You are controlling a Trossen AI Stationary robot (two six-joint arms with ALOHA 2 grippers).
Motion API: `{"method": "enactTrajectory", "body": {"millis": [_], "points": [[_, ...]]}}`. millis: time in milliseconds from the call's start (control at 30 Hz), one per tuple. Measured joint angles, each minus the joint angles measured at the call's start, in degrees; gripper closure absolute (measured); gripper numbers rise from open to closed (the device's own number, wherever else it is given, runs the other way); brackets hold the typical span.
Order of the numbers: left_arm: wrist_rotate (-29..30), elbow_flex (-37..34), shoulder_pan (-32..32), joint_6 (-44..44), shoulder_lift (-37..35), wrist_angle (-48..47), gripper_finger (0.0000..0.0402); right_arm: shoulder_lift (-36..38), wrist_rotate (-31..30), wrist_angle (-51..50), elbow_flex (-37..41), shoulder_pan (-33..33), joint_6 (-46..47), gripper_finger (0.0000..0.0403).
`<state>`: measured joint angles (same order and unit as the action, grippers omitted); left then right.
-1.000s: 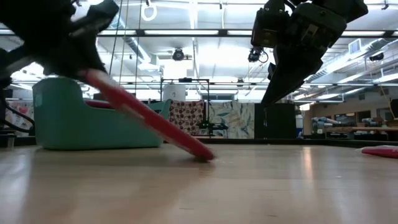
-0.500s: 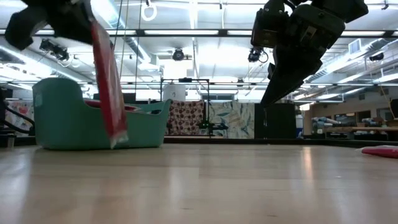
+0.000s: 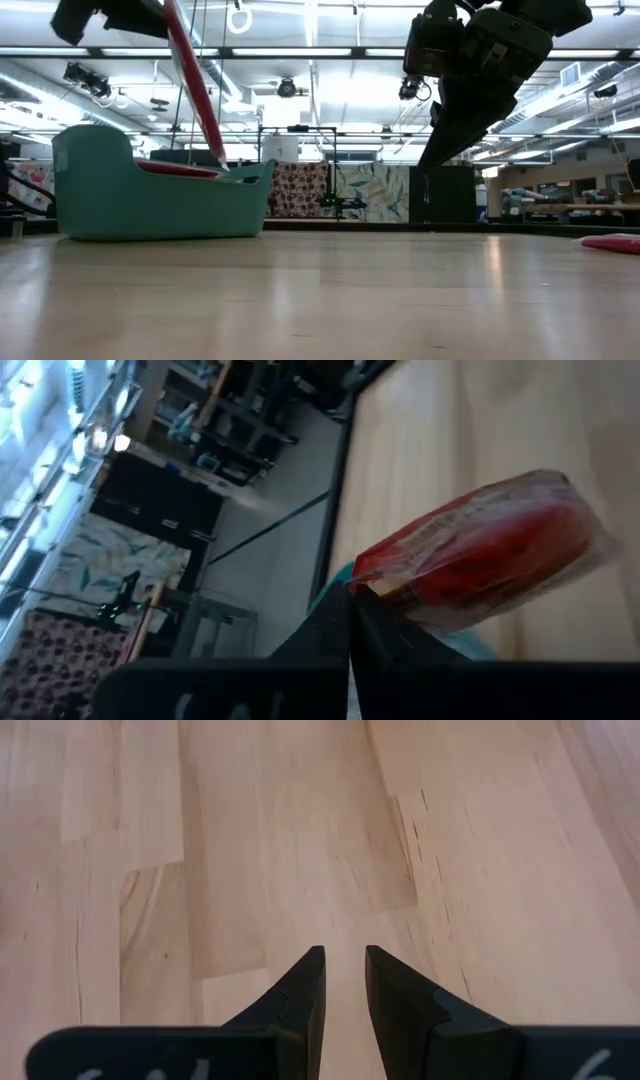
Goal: Sort popcorn bags into baskets
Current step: Put the left red popcorn bag into the green bin
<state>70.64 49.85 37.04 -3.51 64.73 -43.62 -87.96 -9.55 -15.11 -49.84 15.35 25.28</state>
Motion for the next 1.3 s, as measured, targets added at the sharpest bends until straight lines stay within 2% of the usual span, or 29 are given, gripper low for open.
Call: {"method": "enactTrajectory", "body": {"millis": [267, 500, 700, 833, 967, 1033, 1200, 1300], "points": [[1.4, 0.0, -5.6, 0.1, -4.8, -3.9, 0.0401, 0.0, -0.1, 0.3, 0.0, 0.0, -0.4, 0.0323], [0.7, 0.0, -15.3, 0.1, -7.8, -11.1, 0.0401, 0.0, -0.1, 0.5, 0.0, -0.1, -1.1, 0.0323], [-12.3, 0.1, -19.3, -2.5, -7.8, -19.3, 0.0401, 0.0, -0.1, 0.7, 0.0, 0.1, -1.0, 0.0323], [-20.7, 0.1, -19.6, -7.3, -7.8, -25.2, 0.0399, 0.0, -0.1, 1.0, 0.0, 0.1, -1.0, 0.0323], [-26.5, 0.1, -19.6, -13.9, -7.8, -32.9, 0.0397, 0.0, 0.5, 0.6, 0.0, 0.1, -1.0, 0.0323], [-27.4, 0.1, -19.6, -16.8, -7.8, -36.3, 0.0397, 0.0, 1.7, -0.4, 0.0, 0.1, -1.0, 0.0323], [-27.0, 0.1, -19.6, -17.1, -7.8, -35.8, 0.0394, 0.0, 4.2, -4.6, 0.0, -0.1, 0.5, 0.0323], [-27.0, 0.1, -19.6, -17.1, -7.1, -35.6, 0.0376, 0.1, 7.1, -12.3, -1.6, -0.2, 2.7, 0.0323]]}}
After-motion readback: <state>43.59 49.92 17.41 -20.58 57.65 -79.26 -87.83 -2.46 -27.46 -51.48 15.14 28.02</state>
